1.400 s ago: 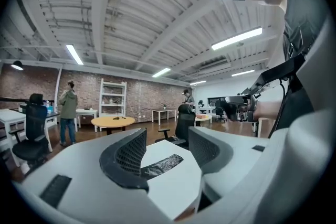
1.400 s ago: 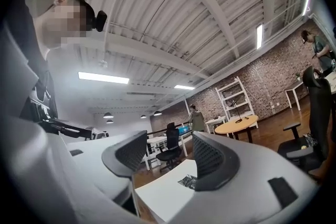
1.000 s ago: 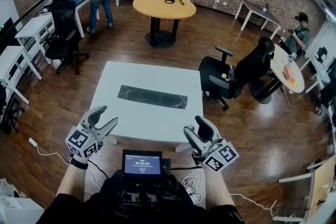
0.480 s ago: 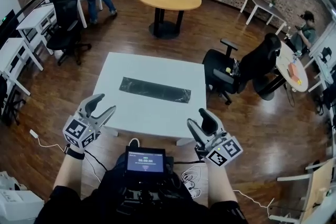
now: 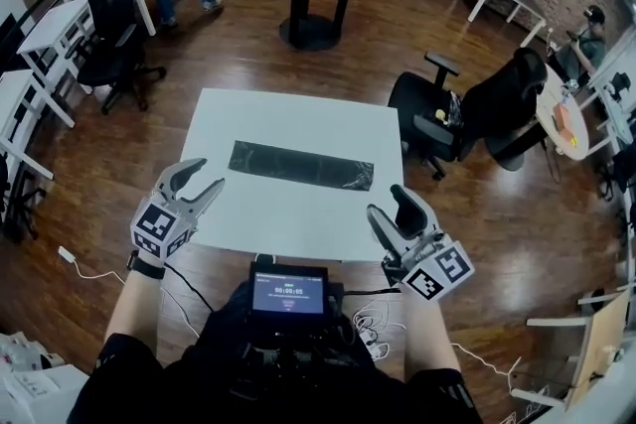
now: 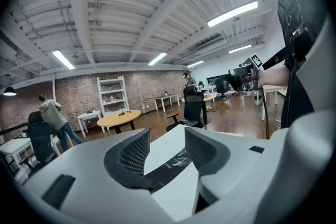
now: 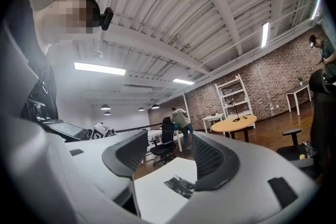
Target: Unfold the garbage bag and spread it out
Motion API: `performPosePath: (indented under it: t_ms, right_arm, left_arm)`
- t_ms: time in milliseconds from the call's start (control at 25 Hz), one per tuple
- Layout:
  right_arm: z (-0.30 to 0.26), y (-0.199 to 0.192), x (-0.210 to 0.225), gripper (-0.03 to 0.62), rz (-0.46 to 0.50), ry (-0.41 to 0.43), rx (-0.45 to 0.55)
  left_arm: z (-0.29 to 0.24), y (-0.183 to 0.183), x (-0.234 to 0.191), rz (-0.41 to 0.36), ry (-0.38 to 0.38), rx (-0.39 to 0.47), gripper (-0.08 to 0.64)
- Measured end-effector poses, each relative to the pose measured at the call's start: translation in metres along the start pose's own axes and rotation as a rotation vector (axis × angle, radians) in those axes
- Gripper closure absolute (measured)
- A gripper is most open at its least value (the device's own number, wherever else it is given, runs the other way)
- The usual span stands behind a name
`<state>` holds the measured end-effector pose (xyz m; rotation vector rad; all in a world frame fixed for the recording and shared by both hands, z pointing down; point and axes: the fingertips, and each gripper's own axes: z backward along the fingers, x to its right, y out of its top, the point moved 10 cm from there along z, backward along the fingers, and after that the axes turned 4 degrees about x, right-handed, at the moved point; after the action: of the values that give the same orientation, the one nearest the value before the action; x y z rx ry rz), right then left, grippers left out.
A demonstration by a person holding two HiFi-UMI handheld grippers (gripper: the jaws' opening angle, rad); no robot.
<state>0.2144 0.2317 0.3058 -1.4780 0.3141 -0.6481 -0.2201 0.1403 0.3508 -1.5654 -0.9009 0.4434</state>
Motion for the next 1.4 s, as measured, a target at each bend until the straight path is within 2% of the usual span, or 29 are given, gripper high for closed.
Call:
performPosePath:
  t_ms: [280, 400, 560, 800, 1040, 1200, 1400]
  right_arm:
    - [-0.070, -0.011, 0.028, 0.327, -0.016, -0.059, -0.026]
    - [-0.105, -0.018, 0.037, 0.327, -0.019, -0.069, -0.044]
    - [-0.145, -0.029, 0.042, 0.327, -0.028, -0.084, -0.071]
    - [-0.192, -0.041, 0.043, 0.327, -0.037, -0.098, -0.105]
    - [-0.220, -0.053, 0.043, 0.327, -0.029, -0.079, -0.150]
    - [-0.239, -0.066, 0.045, 0.327, -0.035, -0.043, -0.179]
    - [-0.256, -0.089, 0.053, 0.327, -0.063, -0.003, -0.224]
  left_arm:
    - [-0.064, -0.039, -0.064, -0.017, -0.135, -0.084, 0.373]
    - [-0.093, -0.059, -0.089, -0.050, -0.189, -0.122, 0.383]
    - [-0.125, -0.094, -0.109, -0.113, -0.302, -0.206, 0.397]
    - [-0.159, -0.155, -0.116, -0.196, -0.479, -0.343, 0.422]
    - [-0.184, -0.195, -0.105, -0.284, -0.629, -0.428, 0.446]
    - [-0.199, -0.225, -0.100, -0.306, -0.701, -0.515, 0.456]
    - [-0.215, -0.250, -0.095, -0.297, -0.751, -0.597, 0.476]
